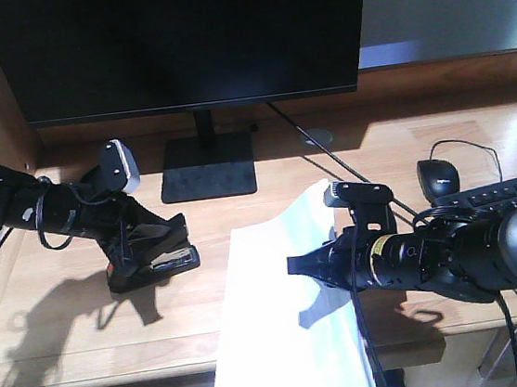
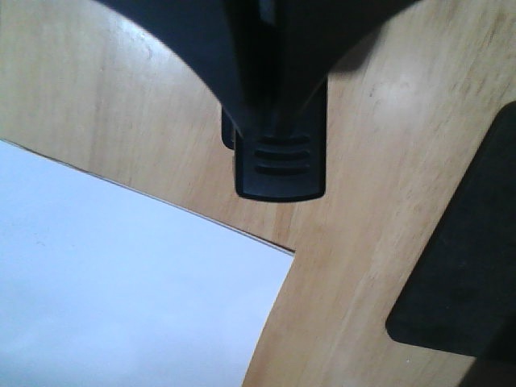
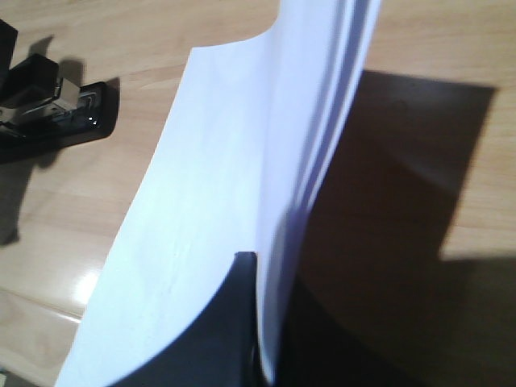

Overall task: Grab stapler and paper to desk for stapling
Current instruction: 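Swing the right gripper with the paper over the desk beside the stapler, then lower the white paper flat onto the desk under the stapler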

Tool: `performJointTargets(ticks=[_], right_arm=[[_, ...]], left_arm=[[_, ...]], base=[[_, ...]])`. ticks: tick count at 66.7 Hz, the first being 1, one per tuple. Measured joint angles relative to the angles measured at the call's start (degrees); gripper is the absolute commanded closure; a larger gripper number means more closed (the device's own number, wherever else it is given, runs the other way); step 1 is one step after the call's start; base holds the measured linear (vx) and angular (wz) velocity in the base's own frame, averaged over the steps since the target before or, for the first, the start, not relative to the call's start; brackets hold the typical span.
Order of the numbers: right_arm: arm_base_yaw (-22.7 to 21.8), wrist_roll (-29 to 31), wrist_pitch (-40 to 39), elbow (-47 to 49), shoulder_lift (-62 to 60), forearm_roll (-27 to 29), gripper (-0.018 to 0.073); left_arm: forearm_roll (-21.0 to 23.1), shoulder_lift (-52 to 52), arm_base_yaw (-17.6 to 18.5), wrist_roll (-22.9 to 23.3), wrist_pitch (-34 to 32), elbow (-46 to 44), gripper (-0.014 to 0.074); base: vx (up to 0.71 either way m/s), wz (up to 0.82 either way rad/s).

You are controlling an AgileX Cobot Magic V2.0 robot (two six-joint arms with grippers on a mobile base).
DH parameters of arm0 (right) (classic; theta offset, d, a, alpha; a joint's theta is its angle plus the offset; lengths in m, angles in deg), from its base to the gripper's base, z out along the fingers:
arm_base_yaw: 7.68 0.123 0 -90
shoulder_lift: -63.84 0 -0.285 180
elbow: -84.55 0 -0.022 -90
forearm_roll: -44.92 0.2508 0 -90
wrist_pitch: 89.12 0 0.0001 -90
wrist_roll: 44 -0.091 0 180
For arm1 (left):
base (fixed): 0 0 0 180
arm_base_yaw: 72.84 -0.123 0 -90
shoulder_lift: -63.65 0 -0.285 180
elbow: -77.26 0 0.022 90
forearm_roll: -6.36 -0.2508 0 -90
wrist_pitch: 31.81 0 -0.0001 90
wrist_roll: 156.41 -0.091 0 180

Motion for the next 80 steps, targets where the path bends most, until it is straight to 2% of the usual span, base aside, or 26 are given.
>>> performJointTargets(ticks=[28, 49, 80], right_arm=[[0.0, 4.6, -15.5, 0.4, 0.1, 3.2, 0.0564], [0.0, 9.5, -17.2, 0.7, 3.0, 11.6, 0.0564], [0.0, 10.3, -21.9, 5.5, 7.0, 12.8, 0.0564]], left_arm=[[0.0, 0.0, 0.0, 0.0, 0.0, 0.0, 0.0603], [0.0, 0.0, 0.0, 0.0, 0.0, 0.0, 0.0603], [0.0, 0.0, 0.0, 0.0, 0.0, 0.0, 0.0603]], base=[[0.00, 0.00], [0.00, 0.00], [0.00, 0.00]])
